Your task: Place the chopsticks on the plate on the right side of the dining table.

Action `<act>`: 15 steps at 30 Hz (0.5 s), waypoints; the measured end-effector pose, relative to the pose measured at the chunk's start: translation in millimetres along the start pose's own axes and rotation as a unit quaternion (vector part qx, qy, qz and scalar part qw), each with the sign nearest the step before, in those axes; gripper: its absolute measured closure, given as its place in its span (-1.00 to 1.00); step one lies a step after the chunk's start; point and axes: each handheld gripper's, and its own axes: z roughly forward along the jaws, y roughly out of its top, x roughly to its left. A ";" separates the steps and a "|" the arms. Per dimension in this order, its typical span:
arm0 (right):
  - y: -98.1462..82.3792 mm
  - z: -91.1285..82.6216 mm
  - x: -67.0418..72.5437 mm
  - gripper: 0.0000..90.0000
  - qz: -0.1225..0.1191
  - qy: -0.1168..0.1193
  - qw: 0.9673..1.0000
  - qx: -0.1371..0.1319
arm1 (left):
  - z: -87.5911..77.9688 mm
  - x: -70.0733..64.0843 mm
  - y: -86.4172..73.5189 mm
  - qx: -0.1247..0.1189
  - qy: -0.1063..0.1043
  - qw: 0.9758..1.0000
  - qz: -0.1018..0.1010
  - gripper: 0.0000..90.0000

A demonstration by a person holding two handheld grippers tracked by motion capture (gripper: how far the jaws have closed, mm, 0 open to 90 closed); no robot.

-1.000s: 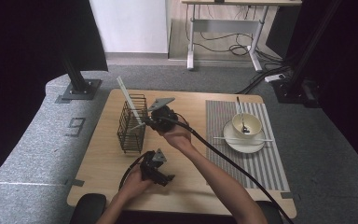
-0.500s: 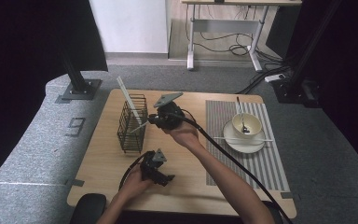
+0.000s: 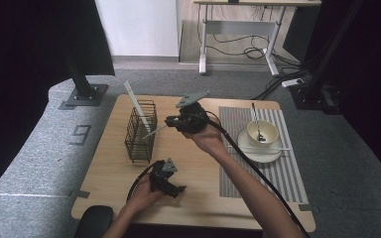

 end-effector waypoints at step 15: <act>15.6 -60.7 1.1 0.82 -0.008 -0.025 0.999 -0.037 | 0.0 -0.1 -0.1 0.000 0.000 1.000 -0.001 -1.00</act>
